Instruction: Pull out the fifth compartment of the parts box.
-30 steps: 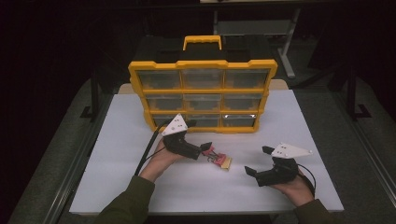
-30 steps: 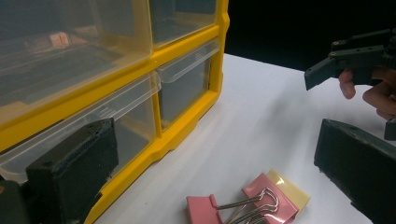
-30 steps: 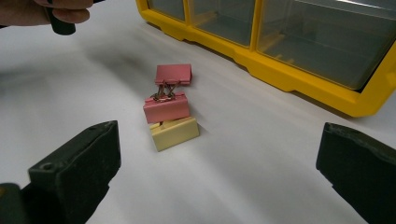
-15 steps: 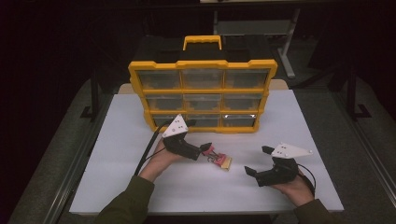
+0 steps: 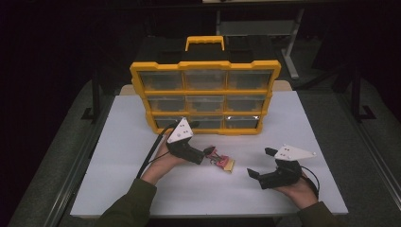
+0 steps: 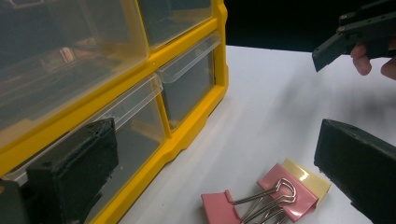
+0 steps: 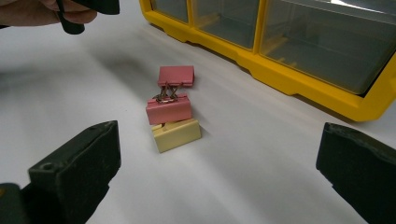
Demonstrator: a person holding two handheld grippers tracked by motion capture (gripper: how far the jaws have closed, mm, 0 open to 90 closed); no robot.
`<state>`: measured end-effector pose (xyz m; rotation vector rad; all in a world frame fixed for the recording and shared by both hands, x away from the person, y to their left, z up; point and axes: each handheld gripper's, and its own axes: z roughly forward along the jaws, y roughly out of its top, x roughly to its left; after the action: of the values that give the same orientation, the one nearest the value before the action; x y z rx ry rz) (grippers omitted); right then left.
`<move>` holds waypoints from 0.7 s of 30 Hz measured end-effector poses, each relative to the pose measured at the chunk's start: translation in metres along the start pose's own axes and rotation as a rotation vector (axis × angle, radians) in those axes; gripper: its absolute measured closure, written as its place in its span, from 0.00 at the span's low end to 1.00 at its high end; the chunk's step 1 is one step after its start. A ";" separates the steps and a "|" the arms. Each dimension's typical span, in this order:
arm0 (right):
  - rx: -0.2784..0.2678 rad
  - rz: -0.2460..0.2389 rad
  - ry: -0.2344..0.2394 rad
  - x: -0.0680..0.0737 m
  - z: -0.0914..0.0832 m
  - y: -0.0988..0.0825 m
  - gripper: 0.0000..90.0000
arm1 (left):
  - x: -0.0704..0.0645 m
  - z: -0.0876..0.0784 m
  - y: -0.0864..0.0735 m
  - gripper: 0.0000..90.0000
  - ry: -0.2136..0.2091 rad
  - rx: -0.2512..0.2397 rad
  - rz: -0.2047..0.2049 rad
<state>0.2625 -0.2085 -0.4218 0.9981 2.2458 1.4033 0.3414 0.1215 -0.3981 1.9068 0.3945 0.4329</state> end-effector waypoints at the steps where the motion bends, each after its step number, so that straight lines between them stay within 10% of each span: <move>1: -0.001 0.002 0.000 0.000 0.000 0.000 0.00 | 0.000 0.000 0.000 0.00 0.001 0.000 0.008; 21: -0.001 -0.006 0.002 0.000 0.001 0.000 0.00 | -0.006 0.001 0.001 0.00 0.036 0.024 0.123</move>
<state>0.2627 -0.2077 -0.4219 0.9895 2.2472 1.4032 0.3365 0.1180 -0.3985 1.9559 0.3080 0.5469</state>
